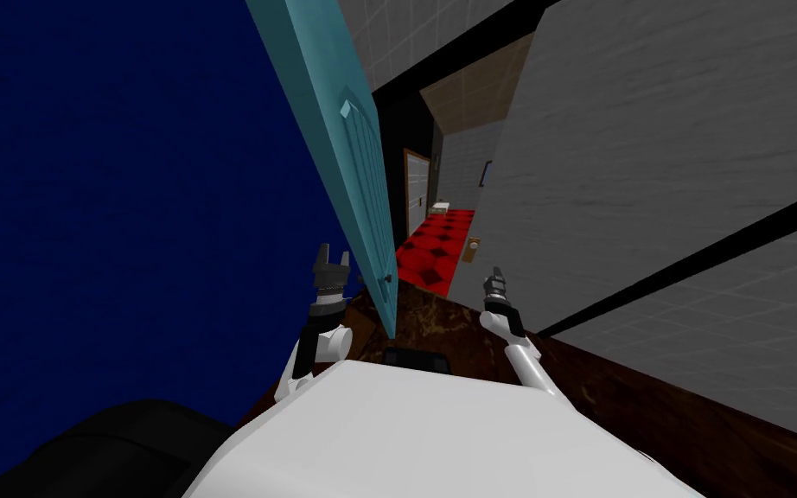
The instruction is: Pull the door open
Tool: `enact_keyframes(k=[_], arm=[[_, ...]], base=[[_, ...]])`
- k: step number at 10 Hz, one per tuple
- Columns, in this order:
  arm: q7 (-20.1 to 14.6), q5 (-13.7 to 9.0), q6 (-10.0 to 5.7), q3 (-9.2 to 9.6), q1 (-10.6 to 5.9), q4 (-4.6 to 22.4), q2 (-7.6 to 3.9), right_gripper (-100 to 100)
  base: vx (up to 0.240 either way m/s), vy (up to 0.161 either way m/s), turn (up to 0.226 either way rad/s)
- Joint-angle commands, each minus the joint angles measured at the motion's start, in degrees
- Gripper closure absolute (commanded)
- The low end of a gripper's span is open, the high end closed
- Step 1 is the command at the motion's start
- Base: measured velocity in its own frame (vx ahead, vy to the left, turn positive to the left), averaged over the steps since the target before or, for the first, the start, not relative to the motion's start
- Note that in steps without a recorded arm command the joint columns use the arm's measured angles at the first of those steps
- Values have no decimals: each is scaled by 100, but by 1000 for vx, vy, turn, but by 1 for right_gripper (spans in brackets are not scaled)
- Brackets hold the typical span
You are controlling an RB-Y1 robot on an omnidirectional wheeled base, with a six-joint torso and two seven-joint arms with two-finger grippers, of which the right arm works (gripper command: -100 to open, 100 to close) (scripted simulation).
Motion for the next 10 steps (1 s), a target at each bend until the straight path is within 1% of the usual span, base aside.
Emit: enact_keyframes(k=[1,2,3,7,8,10], arm=[[47,-97,-36,-35,-154,262,-46,-100],[95,-178,-47,-69,-258,436,-78,-100],[95,-178,-47,-69,-258,436,-78,-100],[270,-475,-89,-194,-640,1074,-192,-100],[347,-605,-107,-249,-807,1352,-241,-100],[420,-728,-125,-301,-966,1616,-288,-100]], base=[[59,-23,94],[65,-31,131],[53,-25,30],[71,-35,100],[121,-47,159],[104,-63,125]])
